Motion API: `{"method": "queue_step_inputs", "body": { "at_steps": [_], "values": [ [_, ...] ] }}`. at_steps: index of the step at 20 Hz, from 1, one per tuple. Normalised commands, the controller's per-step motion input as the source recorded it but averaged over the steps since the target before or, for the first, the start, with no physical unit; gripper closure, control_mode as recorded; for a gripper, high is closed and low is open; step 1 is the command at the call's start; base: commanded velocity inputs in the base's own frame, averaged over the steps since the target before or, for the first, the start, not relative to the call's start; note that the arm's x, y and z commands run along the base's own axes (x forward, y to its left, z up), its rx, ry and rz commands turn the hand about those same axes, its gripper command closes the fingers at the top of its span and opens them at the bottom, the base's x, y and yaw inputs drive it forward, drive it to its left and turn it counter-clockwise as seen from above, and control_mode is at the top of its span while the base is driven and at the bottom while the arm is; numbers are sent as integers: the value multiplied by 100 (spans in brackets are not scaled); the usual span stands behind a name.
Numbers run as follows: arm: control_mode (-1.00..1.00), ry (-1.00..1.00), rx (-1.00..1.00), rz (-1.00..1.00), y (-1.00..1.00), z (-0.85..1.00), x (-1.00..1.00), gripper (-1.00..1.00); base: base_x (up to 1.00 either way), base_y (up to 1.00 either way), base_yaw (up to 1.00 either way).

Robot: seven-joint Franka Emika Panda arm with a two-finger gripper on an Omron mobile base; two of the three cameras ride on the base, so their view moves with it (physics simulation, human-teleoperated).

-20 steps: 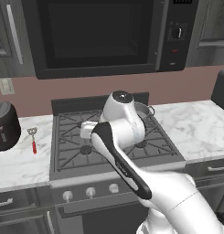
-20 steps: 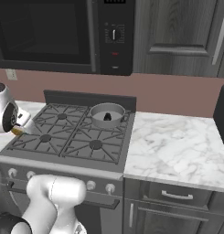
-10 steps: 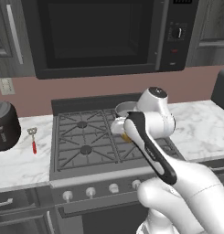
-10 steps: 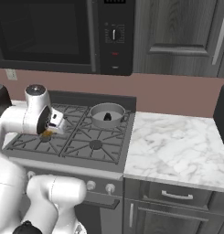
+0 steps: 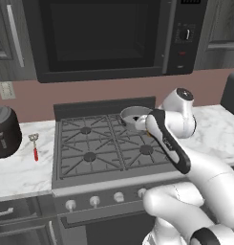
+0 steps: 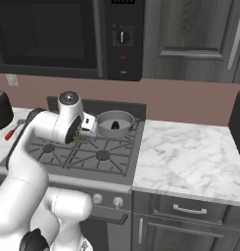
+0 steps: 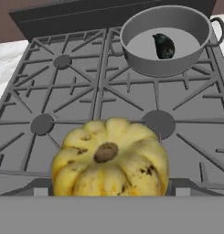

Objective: Put the eggplant and squash in the pot. Retrieve the spatula and lightly stir the vegetables in the pot.

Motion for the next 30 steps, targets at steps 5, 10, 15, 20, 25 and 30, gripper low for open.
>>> {"method": "queue_step_inputs", "body": {
  "at_steps": [5, 10, 15, 20, 25, 30],
  "values": [
    [-100, -25, 0, 0, -51, 0, 34, 100, 0, 0, 0],
    [-100, -3, 0, 3, -22, 1, 28, 100, 0, 0, 0],
    [-100, 12, -1, 3, 1, 1, 50, 100, 0, 0, 0],
    [-100, 3, -1, 0, 0, 0, 52, 100, 0, 0, 0],
    [-100, -2, 0, 0, -4, 0, 28, 100, 0, 0, 0],
    [-100, -5, -1, 0, -4, -7, 6, 100, 0, 0, 0]
  ]
}}
